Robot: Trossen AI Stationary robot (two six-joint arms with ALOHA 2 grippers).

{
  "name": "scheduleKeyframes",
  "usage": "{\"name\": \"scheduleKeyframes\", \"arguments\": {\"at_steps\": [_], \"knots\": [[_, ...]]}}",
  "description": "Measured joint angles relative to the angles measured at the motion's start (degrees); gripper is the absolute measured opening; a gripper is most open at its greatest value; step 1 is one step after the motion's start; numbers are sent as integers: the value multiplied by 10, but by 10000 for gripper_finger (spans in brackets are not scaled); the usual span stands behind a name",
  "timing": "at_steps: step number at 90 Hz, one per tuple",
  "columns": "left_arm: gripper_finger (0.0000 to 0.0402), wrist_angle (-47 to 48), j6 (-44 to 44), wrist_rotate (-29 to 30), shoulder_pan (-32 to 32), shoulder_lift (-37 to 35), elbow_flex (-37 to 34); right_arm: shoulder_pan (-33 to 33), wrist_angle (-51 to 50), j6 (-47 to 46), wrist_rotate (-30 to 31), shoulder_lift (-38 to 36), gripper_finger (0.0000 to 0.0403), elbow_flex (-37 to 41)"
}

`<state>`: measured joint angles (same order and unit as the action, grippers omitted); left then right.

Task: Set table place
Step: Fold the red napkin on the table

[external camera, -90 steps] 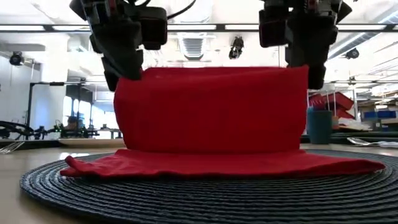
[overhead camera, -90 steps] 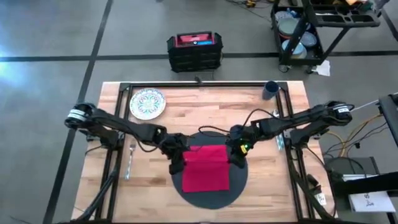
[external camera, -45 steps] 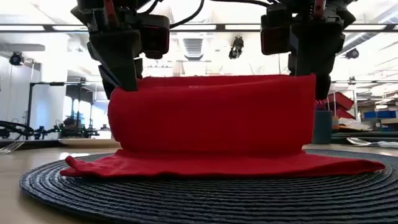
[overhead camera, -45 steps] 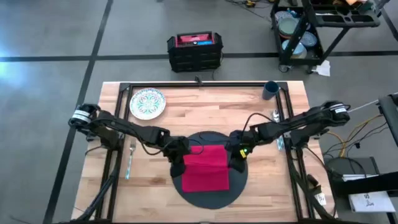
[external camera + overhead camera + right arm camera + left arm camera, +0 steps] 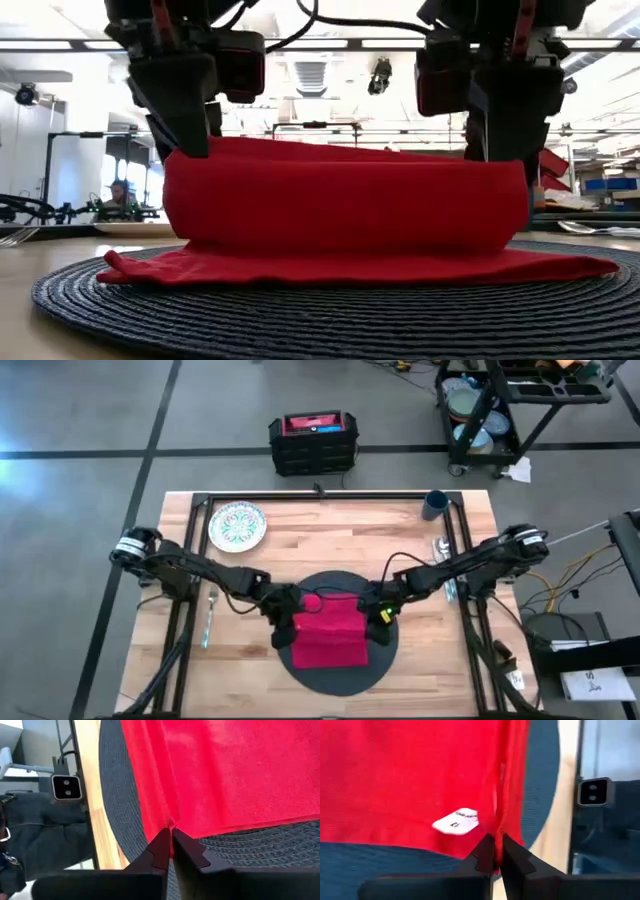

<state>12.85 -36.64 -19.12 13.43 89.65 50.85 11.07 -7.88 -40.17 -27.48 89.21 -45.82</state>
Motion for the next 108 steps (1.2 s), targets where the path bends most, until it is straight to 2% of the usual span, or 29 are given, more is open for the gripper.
{"name": "scheduleKeyframes", "arguments": {"at_steps": [16,32,48,70,89,108], "knots": [[74,-49,-32,-4,21,0,-23,4,2,3,-1,-4,74,3],[137,-52,-44,19,43,0,-23,5,5,-13,3,-6,141,5],[174,-54,-52,33,53,0,-23,4,9,-21,25,-8,175,5],[164,-62,-55,35,53,-9,-23,-43,10,17,71,-13,163,11],[134,-53,-42,38,50,-28,-23,-134,10,65,68,-12,130,35],[106,-27,-39,77,49,-33,-23,-195,11,72,45,-19,100,75]]}}
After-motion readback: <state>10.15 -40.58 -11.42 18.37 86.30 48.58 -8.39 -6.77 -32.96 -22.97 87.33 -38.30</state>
